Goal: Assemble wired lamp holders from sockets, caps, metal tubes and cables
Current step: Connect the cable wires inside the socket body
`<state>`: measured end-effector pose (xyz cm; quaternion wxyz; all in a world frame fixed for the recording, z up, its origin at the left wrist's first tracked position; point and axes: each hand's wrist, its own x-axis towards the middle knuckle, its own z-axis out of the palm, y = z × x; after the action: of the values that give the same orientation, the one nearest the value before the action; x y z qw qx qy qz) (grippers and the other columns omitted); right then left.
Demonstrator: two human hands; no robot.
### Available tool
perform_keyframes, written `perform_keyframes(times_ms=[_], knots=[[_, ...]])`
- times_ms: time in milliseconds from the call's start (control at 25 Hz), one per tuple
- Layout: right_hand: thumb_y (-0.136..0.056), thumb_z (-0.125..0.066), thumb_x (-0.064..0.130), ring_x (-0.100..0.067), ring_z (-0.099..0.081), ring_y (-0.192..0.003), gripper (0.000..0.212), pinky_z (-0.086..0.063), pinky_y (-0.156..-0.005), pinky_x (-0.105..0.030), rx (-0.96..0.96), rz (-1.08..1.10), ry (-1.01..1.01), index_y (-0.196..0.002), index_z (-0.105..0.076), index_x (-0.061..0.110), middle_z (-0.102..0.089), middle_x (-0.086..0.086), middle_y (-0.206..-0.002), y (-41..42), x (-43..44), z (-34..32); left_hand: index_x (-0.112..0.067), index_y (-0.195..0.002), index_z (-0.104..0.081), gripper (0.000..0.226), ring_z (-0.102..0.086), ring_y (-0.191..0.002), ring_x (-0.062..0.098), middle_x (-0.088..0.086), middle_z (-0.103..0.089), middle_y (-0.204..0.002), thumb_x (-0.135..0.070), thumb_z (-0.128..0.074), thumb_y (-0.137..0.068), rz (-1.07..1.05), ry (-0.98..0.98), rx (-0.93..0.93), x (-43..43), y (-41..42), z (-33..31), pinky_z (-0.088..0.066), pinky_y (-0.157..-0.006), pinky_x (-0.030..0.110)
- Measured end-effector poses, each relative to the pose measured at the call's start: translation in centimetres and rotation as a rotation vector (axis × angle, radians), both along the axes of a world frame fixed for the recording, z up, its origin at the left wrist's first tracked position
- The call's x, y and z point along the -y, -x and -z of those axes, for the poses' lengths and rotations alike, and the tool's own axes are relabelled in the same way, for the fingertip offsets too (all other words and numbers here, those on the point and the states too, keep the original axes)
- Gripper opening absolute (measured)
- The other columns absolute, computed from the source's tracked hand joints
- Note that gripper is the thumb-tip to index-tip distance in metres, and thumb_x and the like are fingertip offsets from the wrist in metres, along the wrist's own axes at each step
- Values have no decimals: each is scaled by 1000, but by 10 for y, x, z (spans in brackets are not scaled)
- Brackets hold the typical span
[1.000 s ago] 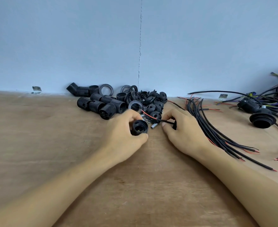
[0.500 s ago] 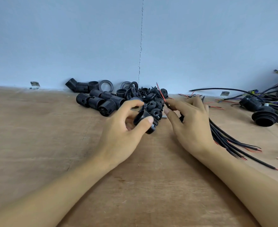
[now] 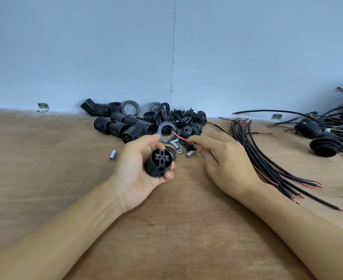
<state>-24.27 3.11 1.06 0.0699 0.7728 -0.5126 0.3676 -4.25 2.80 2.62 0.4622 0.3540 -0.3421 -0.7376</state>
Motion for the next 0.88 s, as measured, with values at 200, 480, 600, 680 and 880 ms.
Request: perform_keyframes(times_ms=[200, 480, 600, 680, 880], knots=[[-92, -62, 1, -25, -66, -98, 35, -46, -83, -41, -142, -28, 39, -117, -73, 22, -70, 4, -106, 0, 0, -1, -3, -112, -69, 41, -54, -52, 19, 10, -67, -76, -36, -70, -88, 16, 73, 185, -1, 8, 2, -42, -42, 26], [-95, -61, 3, -23, -61, -104, 33, -40, -92, -43, -62, -88, 36, -120, -72, 22, -69, 5, -108, 2, 5, 3, -2, -92, -76, 26, -55, -49, 18, 11, -71, -77, -21, -60, -99, -77, 104, 300, 3, 10, 5, -41, -44, 27], [-92, -69, 7, -22, -57, -108, 31, -40, -97, -42, -6, -31, 88, -120, -72, 17, -68, 2, -113, -3, 5, 2, -1, -97, -75, 24, -55, -49, 16, 10, -72, -79, -19, -60, -98, -65, 51, 222, 6, 10, 4, -43, -43, 26], [-89, -74, 10, -20, -57, -106, 28, -42, -96, -36, 6, -41, 141, -116, -73, 14, -68, 1, -111, -4, 1, -2, -3, -99, -74, 24, -56, -49, 15, 10, -73, -80, -21, -57, -100, -58, -13, 129, 8, 8, 3, -44, -42, 24], [-97, -63, 41, -10, -52, -43, 23, -42, -46, -20, 577, -202, -413, -94, -74, 21, -66, 3, -64, -24, -11, -5, -12, -98, -78, 26, -59, -55, 16, 9, -70, -85, -26, -56, -102, -35, 84, 147, 8, 7, 9, -46, -47, 27]])
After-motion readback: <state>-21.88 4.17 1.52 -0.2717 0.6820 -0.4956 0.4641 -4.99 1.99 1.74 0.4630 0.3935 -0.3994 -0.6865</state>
